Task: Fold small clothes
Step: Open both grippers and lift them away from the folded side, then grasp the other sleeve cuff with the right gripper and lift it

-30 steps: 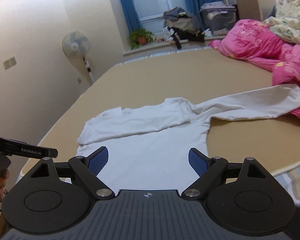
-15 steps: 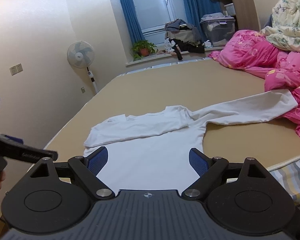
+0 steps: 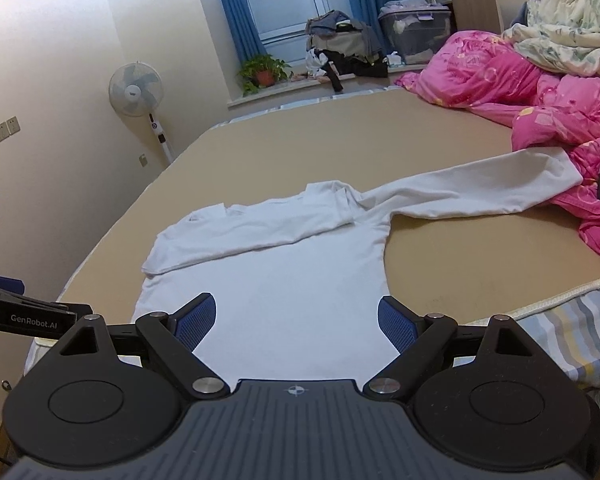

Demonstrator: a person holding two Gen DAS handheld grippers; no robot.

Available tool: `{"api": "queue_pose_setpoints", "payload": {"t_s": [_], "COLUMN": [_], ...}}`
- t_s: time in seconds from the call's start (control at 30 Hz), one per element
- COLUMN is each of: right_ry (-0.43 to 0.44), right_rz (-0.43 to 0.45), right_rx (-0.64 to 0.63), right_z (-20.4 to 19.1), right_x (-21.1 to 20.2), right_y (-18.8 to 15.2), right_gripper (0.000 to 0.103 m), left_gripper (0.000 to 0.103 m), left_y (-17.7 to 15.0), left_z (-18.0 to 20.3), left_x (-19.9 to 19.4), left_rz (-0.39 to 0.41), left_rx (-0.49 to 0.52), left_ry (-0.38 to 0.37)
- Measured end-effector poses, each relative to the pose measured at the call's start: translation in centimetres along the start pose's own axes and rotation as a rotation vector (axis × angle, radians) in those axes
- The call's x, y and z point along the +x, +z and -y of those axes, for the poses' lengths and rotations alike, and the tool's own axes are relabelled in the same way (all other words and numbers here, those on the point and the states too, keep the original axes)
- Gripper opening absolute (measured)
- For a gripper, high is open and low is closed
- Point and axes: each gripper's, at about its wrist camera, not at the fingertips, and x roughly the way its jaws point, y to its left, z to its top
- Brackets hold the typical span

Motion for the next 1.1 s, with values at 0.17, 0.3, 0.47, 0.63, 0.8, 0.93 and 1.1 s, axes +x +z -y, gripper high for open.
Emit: {"api": "queue_pose_setpoints", "payload": {"t_s": [0.17,0.3,0.47,0.63,0.8,0.93,1.1], "right_ry": [-0.009,-0.022,-0.042,-0.070,-0.092,-0.124,-0.175], "right_rz": [-0.013,-0.026,-0.043,-0.049,-0.058,-0.063,-0.032], "right_rx": [0.015,0.044,0.094,0.144,0.219,0.272,0.331], "right_z": [0.9,2.1,4.2,6.6,9.9,12.9,17.5], "right_x": [0.7,1.5,2.7,3.8,5.4,7.3,9.8], "right_y": [0.1,0.0,-0.3,-0.1,0.3,0.8,1.7], "right_gripper": [0.089,0.089,0.089,0.089,0.089,0.089,0.089], "left_gripper": [0.102,0.102,0.102,0.102,0.102,0.102,0.102], "left_y": [0.4,0.7,1.4,2.1,3.2,4.4,5.8], "left_z": [0.9,1.7,3.0,4.7,6.9,8.8,10.7], "left_x": [0.9,1.5,2.4,3.4,4.7,5.7,7.2], "left_rz": [-0.024,-0.050,-0.079,-0.102,-0.121,-0.138,-0.164], "left_rx": [0.027,0.044,0.069,0.113,0.166,0.206,0.233], "left_ry": [0.002,-0.002,-0.001,0.005,0.014,0.022,0.020]}}
